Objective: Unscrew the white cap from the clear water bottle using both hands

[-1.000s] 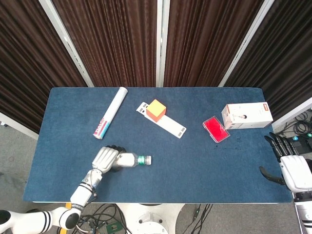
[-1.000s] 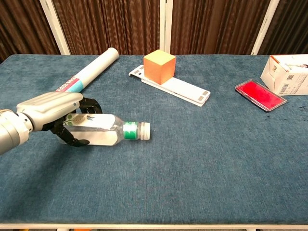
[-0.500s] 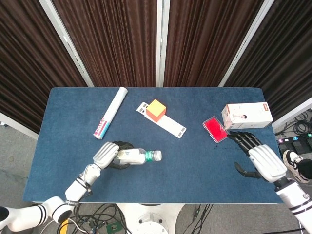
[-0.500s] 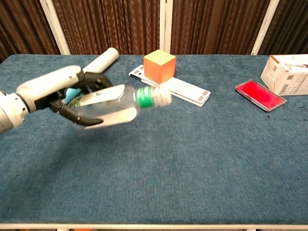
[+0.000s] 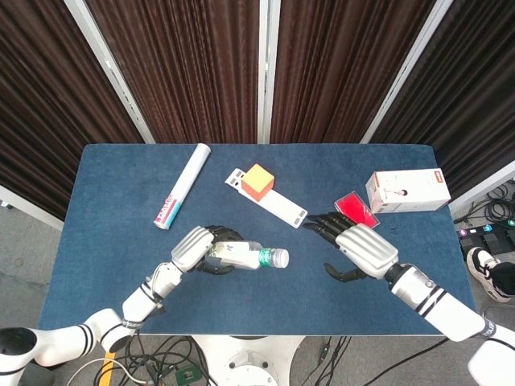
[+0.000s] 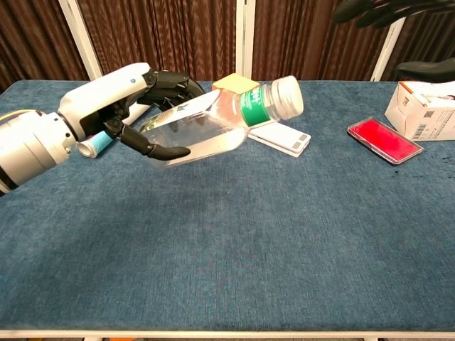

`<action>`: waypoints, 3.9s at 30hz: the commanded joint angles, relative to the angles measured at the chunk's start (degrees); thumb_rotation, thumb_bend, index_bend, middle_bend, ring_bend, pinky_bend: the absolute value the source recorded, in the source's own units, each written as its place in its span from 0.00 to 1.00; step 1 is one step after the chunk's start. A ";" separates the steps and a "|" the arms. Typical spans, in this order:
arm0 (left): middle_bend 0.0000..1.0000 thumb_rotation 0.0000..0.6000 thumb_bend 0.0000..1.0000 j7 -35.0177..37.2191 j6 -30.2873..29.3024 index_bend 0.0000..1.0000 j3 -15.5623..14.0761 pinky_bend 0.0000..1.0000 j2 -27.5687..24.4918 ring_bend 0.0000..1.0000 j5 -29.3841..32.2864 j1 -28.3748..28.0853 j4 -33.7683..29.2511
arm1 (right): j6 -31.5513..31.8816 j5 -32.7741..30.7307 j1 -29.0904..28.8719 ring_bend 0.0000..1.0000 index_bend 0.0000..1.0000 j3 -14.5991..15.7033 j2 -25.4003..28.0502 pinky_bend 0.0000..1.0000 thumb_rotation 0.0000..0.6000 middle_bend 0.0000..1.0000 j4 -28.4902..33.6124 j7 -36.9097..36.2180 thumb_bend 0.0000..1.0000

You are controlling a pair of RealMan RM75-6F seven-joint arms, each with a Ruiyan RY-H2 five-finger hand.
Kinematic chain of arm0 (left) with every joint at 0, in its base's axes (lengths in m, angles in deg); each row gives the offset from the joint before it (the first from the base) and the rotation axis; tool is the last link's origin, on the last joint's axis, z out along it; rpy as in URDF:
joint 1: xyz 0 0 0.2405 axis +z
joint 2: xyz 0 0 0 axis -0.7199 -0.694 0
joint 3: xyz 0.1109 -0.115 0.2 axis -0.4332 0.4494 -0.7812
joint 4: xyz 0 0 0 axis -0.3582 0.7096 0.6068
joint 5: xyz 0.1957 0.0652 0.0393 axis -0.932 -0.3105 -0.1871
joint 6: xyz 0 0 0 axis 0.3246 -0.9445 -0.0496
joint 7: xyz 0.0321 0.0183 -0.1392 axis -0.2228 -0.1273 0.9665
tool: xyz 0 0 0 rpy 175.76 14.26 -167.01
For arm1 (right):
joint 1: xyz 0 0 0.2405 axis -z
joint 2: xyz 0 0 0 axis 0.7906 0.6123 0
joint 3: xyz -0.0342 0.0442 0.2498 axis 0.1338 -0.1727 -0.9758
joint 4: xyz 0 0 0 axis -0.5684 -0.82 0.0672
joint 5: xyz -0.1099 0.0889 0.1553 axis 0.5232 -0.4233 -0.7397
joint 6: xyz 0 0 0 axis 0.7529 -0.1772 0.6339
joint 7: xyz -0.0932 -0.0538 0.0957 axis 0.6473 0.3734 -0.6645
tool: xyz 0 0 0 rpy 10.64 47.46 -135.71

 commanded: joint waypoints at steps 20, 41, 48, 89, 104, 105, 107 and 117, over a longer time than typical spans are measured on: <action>0.45 1.00 0.48 -1.92 2.71 0.45 2.01 0.43 -1.50 0.38 5.89 -0.15 -6.39 | -2.72 -3.47 -3.80 0.00 0.14 0.22 -1.31 0.00 0.81 0.00 1.32 2.26 0.42; 0.45 1.00 0.48 -4.32 1.75 0.45 1.75 0.43 -1.67 0.38 5.49 -0.04 -8.15 | -4.49 -6.19 -5.93 0.00 0.14 0.62 -2.73 0.00 0.80 0.00 2.54 5.82 0.42; 0.45 1.00 0.48 -3.75 2.01 0.45 1.64 0.43 -1.53 0.38 5.66 -0.06 -7.87 | -3.76 -5.90 -5.95 0.00 0.14 0.59 -2.34 0.00 0.80 0.00 3.53 6.28 0.42; 0.45 1.00 0.48 1.61 3.62 0.45 1.96 0.43 -1.74 0.38 6.66 -0.59 -8.23 | -2.11 -5.41 -6.10 0.00 0.14 0.72 -1.65 0.00 0.80 0.00 4.45 7.36 0.43; 0.45 1.00 0.48 3.30 4.20 0.45 2.07 0.43 -1.89 0.38 7.23 -0.61 -8.91 | 3.29 -5.62 -4.37 0.00 0.14 -0.43 -3.13 0.00 0.82 0.00 2.77 7.98 0.42; 0.45 1.00 0.48 4.22 4.59 0.45 2.15 0.43 -2.11 0.38 7.56 -0.62 -9.39 | 4.15 -5.54 -4.17 0.00 0.14 -0.62 -3.64 0.00 0.86 0.00 2.45 8.43 0.41; 0.45 1.00 0.48 5.47 5.06 0.45 2.33 0.43 -2.54 0.38 7.93 -0.67 -9.96 | 6.11 -5.08 -3.70 0.00 0.15 -0.95 -4.90 0.00 0.96 0.00 1.78 9.85 0.36; 0.45 1.00 0.48 6.15 5.05 0.45 2.66 0.43 -2.77 0.38 8.35 -0.42 -10.72 | 7.80 -6.73 -4.02 0.00 0.24 -1.72 -8.97 0.00 1.00 0.00 0.41 15.27 0.24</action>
